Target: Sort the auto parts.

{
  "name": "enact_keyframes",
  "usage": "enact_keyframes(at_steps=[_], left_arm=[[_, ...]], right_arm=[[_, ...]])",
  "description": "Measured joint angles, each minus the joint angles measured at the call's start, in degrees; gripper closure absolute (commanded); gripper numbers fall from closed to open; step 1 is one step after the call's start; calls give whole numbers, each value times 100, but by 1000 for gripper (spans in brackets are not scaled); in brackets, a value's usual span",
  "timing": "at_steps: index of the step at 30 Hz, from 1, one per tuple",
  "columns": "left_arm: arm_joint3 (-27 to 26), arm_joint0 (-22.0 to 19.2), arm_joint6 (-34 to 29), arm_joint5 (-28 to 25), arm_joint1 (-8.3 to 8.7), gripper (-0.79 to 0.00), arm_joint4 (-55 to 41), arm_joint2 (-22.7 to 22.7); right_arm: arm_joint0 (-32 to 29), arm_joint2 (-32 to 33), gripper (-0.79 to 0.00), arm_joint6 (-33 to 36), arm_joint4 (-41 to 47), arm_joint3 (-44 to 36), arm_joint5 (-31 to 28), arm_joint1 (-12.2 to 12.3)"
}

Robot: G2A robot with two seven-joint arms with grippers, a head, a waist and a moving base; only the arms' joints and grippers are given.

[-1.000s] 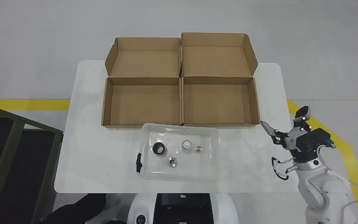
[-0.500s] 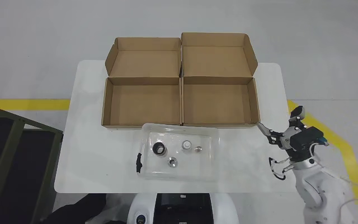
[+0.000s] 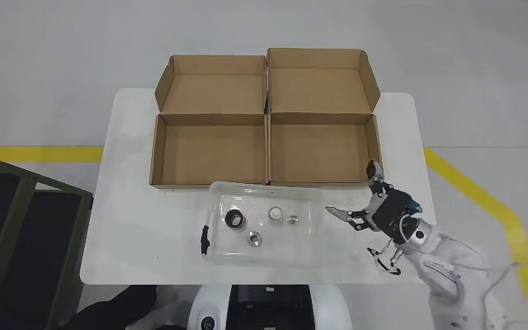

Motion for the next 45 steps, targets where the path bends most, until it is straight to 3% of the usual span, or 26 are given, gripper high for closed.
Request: enact_keyframes(at_steps=[9, 16, 25, 37, 38, 40, 45], left_arm=[[0, 0, 0, 0, 0, -785, 0, 0], [0, 0, 0, 0, 0, -785, 0, 0], [0, 0, 0, 0, 0, -785, 0, 0], [0, 0, 0, 0, 0, -785, 0, 0], [0, 0, 0, 0, 0, -785, 0, 0], [0, 0, 0, 0, 0, -785, 0, 0], [0, 0, 0, 0, 0, -785, 0, 0]], right_arm=[[450, -833, -785, 1256, 94, -148, -647, 69], [1028, -1634, -785, 1935, 424, 329, -860, 77], [1358, -2219, -785, 2240, 373, 527, -788, 94], [1691, -2703, -785, 2160, 37, 971, -662, 117], [1719, -2724, -767, 2164, 28, 1004, -660, 120], [1779, -2769, -659, 2173, 16, 1067, -650, 126], [1895, -2828, -582, 2183, 5, 1220, -613, 143]])
